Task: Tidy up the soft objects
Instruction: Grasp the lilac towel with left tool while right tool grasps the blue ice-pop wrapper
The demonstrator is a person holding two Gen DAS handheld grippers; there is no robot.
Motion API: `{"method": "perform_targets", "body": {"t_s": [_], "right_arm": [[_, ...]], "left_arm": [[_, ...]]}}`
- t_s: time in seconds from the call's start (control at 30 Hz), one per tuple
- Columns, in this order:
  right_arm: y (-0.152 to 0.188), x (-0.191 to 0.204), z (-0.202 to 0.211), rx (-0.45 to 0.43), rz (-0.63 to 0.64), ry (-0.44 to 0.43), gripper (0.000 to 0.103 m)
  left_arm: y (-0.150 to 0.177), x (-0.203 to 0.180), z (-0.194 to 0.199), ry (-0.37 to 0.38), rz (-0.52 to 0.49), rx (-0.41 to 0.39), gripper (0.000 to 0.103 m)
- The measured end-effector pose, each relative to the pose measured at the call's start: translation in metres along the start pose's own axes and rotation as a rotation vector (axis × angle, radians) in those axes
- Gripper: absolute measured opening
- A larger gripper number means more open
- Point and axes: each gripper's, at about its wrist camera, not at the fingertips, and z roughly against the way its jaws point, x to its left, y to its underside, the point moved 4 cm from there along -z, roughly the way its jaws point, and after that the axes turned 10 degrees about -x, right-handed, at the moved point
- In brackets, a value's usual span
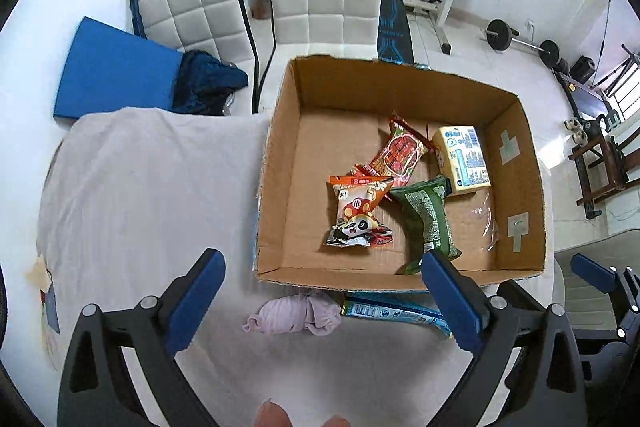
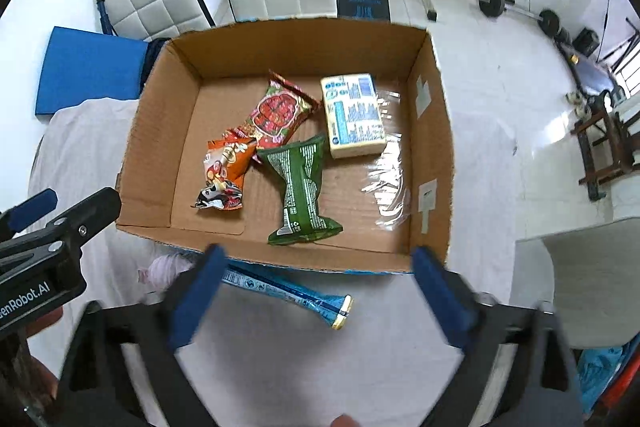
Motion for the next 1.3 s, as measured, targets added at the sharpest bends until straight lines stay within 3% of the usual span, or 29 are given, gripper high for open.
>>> {"method": "perform_targets", "body": {"t_s": [0.17, 0.3, 0.47, 0.57, 0.7, 0.87, 0.93, 0.97, 1.03, 1.13, 1.2, 1.3], "right_arm": [[0.002, 0.002, 0.012, -0.036, 0.01, -0.005, 0.103], [0.019, 0.005, 0.004, 0.007, 0.025, -0.059, 0.103], [0.062, 0.018, -0.033, 0.122, 0.09, -0.106, 0.103], [0.082, 0.03, -0.062, 0.167, 0.16, -0.091, 0.102], [0.101, 0.047, -0.106, 0.237, 0.276, -0.063, 0.086], [0.117, 0.058, -0.147, 0.3, 0.354, -0.03, 0.076], [0.123, 0.058, -0.155, 0.328, 0.356, -0.028, 0.058], [0.127, 0.057, -0.157, 0.337, 0.353, -0.024, 0.056], [0.132, 0.056, -0.154, 0.354, 0.336, -0.038, 0.04], [0.147, 0.056, -0.148, 0.427, 0.309, -0.094, 0.03], [0.157, 0.059, -0.142, 0.451, 0.317, -0.117, 0.029], [0.163, 0.06, -0.137, 0.445, 0.334, -0.111, 0.03]], "left_arm": [[0.005, 0.007, 0.007, -0.004, 0.016, -0.021, 0.101], [0.02, 0.023, 0.005, -0.028, 0.034, -0.011, 0.101], [0.062, 0.05, -0.023, -0.084, 0.066, 0.086, 0.101], [0.088, 0.065, -0.046, -0.102, 0.086, 0.163, 0.101], [0.112, 0.082, -0.068, -0.103, 0.154, 0.245, 0.101], [0.132, 0.097, -0.092, -0.057, 0.297, 0.329, 0.101], [0.133, 0.099, -0.1, -0.054, 0.305, 0.338, 0.101], [0.133, 0.099, -0.102, -0.053, 0.296, 0.334, 0.101], [0.13, 0.095, -0.106, -0.047, 0.257, 0.322, 0.101], [0.123, 0.079, -0.112, -0.027, 0.138, 0.314, 0.101], [0.119, 0.067, -0.114, -0.019, 0.045, 0.306, 0.101], [0.119, 0.036, -0.123, 0.006, -0.194, 0.306, 0.101]]}}
